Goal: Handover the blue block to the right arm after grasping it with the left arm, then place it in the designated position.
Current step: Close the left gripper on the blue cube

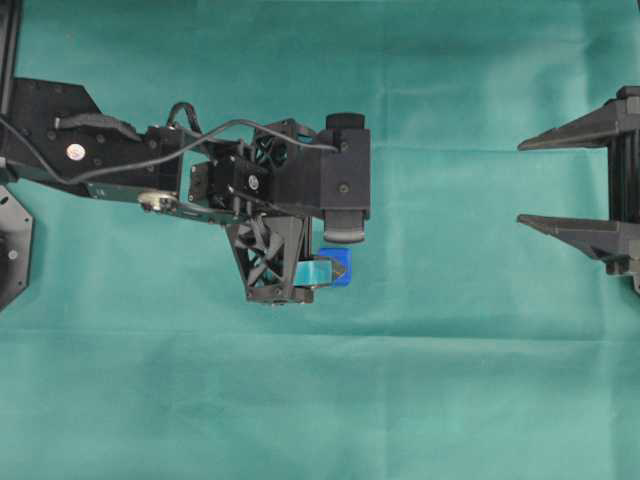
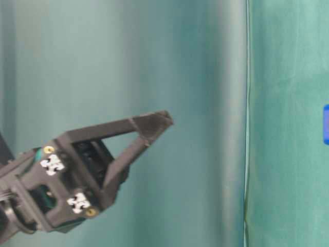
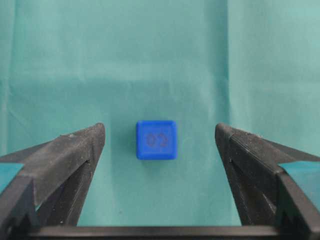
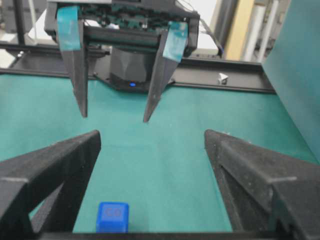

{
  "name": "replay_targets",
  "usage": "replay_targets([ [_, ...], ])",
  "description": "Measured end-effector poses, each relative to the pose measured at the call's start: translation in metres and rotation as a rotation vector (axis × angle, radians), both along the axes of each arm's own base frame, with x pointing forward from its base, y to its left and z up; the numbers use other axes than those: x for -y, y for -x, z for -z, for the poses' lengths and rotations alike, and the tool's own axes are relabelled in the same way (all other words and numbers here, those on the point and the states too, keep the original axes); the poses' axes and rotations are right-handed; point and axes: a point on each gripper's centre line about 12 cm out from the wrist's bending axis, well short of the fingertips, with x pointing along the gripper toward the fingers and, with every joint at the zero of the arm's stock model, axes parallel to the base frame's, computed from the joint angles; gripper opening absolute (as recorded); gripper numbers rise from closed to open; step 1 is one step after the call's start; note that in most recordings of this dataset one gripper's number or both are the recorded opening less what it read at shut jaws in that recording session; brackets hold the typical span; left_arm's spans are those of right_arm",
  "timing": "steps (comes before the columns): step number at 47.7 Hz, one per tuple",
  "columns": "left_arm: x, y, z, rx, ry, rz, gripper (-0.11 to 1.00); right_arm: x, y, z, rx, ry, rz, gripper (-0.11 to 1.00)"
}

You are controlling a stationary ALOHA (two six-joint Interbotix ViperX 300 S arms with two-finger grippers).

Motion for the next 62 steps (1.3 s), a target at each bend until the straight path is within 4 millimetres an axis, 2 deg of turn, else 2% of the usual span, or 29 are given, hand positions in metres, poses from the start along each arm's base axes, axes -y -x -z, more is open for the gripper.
replay_targets([
  [10,0.001,-0.004,0.021,-0.006,0.002,-0.001,1.00,0.000,0.000,0.001,-0.003,0.001,0.002,0.94],
  [26,0.002,-0.014,0.078,-0.098,-0.001,0.002,1.00,0.000,0.000,0.000,-0.002,0.001,0.001,0.94],
  [33,0.002,-0.017,0.095,-0.101,0.006,-0.006,1.00,0.000,0.000,0.000,-0.002,0.001,0.000,0.94],
  [62,0.003,-0.017,0.145,-0.136,0.032,-0.040,1.00,0.000,-0.001,0.002,-0.011,0.004,0.001,0.94],
])
